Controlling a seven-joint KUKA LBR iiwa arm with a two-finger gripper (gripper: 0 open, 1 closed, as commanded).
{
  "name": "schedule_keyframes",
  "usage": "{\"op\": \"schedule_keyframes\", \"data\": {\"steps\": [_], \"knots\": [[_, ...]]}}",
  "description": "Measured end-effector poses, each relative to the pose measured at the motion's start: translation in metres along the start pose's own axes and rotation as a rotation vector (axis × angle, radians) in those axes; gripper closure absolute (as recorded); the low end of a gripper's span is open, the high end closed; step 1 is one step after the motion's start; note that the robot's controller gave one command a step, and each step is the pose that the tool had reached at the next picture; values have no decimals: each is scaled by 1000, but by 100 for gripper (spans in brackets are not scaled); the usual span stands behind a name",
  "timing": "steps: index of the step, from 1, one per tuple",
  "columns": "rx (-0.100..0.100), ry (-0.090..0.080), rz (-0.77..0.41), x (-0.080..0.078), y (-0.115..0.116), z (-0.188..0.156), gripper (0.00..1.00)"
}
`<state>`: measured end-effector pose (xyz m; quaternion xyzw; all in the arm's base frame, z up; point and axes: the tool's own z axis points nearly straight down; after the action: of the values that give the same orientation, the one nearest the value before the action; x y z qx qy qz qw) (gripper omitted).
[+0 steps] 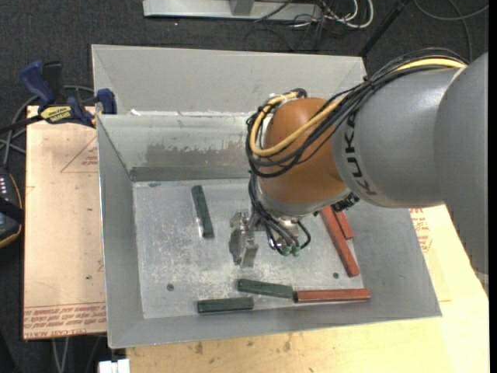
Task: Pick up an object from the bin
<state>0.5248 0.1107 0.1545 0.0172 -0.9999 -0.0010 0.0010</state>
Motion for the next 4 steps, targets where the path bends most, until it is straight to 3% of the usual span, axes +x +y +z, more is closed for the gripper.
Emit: {"op": "schedule_keyframes", "data": {"steps": [1,2,3,4], "knots": [[1,-2,1,0,-1,-1,0],[2,2,-28,33,-12,88,0],[0,-5,-29,30,-11,81,100],[0,-9,-47,33,-8,21,100]]}}
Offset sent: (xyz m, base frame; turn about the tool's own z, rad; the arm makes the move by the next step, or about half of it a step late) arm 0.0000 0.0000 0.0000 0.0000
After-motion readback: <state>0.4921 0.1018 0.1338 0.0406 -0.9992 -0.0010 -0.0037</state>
